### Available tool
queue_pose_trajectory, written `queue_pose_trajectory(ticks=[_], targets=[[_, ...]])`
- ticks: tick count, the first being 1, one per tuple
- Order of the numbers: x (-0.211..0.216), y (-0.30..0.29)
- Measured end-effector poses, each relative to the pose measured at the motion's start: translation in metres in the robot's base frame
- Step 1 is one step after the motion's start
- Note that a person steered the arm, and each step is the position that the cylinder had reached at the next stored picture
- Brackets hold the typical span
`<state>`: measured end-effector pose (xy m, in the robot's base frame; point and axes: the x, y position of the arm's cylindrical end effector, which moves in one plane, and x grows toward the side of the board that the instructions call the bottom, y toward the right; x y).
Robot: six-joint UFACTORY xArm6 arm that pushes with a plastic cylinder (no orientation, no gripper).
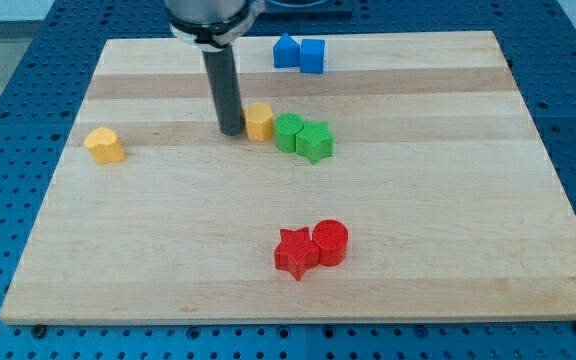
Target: Push the yellow heart a bit right
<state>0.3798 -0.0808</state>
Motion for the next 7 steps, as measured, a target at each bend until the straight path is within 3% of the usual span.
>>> queue_pose_trajectory(ticks=[1,3,4,6,7], targets=[[0.004,-0.004],[0.101,-0.037],[0.115,-0.094],[0.082,-0.186],[0.053,-0.186]])
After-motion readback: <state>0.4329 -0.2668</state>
